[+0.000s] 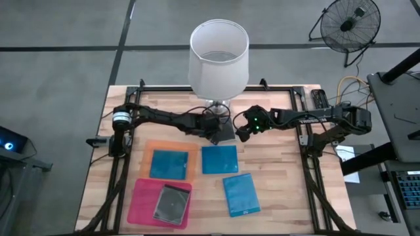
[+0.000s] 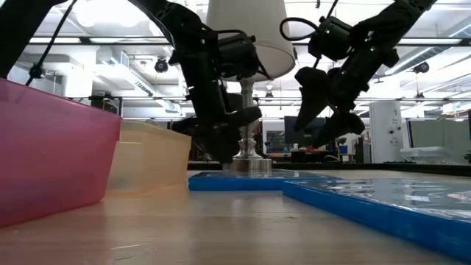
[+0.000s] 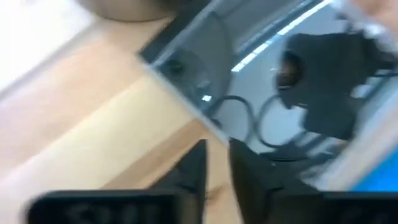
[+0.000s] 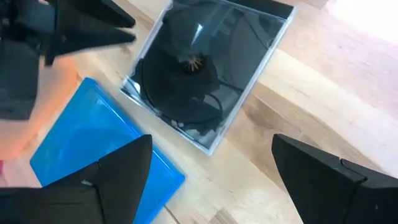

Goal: Pick & place jewel cases by type
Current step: Put the black CD case into the pink bin

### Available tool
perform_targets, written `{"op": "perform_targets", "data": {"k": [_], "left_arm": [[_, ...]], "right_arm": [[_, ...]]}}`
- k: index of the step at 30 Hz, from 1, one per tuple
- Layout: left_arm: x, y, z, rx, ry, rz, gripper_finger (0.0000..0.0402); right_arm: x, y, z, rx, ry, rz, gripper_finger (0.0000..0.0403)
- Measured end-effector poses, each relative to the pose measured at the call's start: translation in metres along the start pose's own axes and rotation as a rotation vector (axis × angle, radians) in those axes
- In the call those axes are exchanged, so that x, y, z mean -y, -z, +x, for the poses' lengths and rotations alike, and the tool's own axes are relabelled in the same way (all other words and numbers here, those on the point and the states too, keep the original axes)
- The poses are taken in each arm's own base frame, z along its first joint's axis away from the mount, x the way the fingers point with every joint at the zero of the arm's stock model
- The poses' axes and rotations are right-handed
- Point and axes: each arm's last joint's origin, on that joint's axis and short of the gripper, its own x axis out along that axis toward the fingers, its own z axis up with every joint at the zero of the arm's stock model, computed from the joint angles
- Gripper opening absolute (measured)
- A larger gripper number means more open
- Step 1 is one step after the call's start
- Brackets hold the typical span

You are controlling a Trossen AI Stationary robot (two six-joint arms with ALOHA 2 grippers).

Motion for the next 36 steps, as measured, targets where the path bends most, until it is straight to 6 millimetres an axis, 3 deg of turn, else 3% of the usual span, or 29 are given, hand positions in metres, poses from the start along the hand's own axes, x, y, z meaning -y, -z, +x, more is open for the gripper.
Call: {"op": "perform_targets", "data": {"k": [2,6,17,24,36], "left_arm": [[-0.002,0.001,0.000,0.030,-0.060,0.003,0.0012],[-0.003,-0.001,0.000,0.071,-0.093,-0.004,0.0002],[-0.014,-0.003,0.011,0.120,-0.118,-0.067,0.0000],[-0.022,0.009,0.024,0.139,-0.133,-0.104,0.0000],[-0.011,0.002,0.041,0.220,-0.009,-0.106,0.0000]], "right_arm": [[0.001,0.001,0.001,0.003,-0.002,0.006,0.0325],[0.001,0.001,0.001,0.002,-0.001,0.008,0.0325],[0.001,0.001,0.001,0.004,-0.003,0.008,0.0325],[0.001,0.001,0.001,0.005,-0.003,0.008,0.0325],[0.000,0.001,0.001,0.001,-0.021,0.025,0.0325]]}}
